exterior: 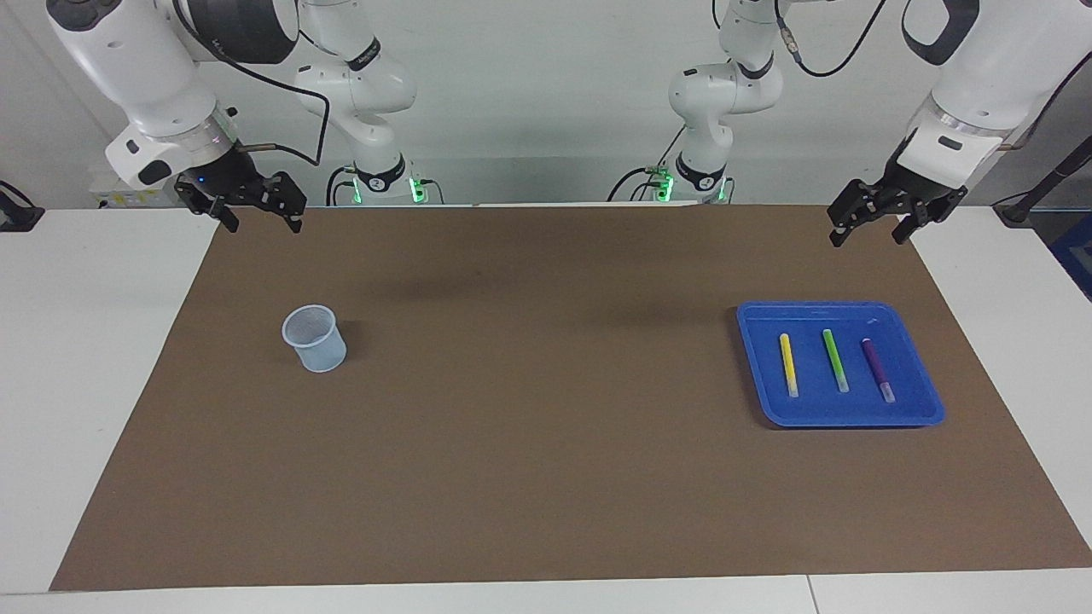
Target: Right arm passes pens to left for tray arrangement
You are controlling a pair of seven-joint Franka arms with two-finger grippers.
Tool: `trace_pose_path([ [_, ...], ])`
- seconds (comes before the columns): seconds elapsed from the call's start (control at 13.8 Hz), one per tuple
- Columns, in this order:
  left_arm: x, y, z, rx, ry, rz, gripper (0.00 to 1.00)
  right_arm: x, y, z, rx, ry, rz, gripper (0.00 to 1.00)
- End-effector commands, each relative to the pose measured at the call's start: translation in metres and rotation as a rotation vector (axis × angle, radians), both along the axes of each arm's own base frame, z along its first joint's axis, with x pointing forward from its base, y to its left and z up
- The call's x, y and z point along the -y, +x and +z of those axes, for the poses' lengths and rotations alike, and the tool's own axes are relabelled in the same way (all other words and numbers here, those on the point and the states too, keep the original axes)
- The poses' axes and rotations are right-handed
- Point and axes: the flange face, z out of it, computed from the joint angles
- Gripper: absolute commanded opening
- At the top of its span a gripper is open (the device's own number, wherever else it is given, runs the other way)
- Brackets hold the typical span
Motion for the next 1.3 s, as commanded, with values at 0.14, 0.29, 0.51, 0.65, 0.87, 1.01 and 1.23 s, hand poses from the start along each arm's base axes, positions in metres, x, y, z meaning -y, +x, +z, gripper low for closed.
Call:
trace_pose_path([
  [0.14, 0.002, -0.013, -0.004, 0.032, 0.026, 0.002, 1.00, 0.002, 0.003, -0.001, 0.007, 0.016, -0.008, 1.00],
  [0.29, 0.005, -0.013, -0.003, 0.037, 0.029, -0.009, 1.00, 0.001, 0.003, 0.000, 0.009, 0.015, -0.008, 1.00],
  [0.51, -0.001, -0.013, -0.002, 0.038, 0.033, -0.003, 1.00, 0.001, 0.003, 0.000, 0.009, 0.015, -0.008, 1.00],
  [0.65, -0.017, -0.016, -0.003, 0.022, 0.036, 0.023, 1.00, 0.001, 0.003, 0.000, 0.009, 0.015, -0.008, 1.00],
  [0.87, -0.017, -0.017, -0.006, 0.015, 0.073, 0.015, 1.00, 0.001, 0.003, 0.000, 0.009, 0.015, -0.008, 1.00],
  [1.01, -0.017, -0.017, -0.009, 0.007, 0.074, 0.014, 1.00, 0.001, 0.003, -0.001, 0.007, 0.015, -0.008, 1.00],
  [1.23, -0.016, -0.018, -0.009, 0.007, 0.074, 0.011, 1.00, 0.001, 0.003, -0.001, 0.007, 0.015, -0.008, 1.00],
])
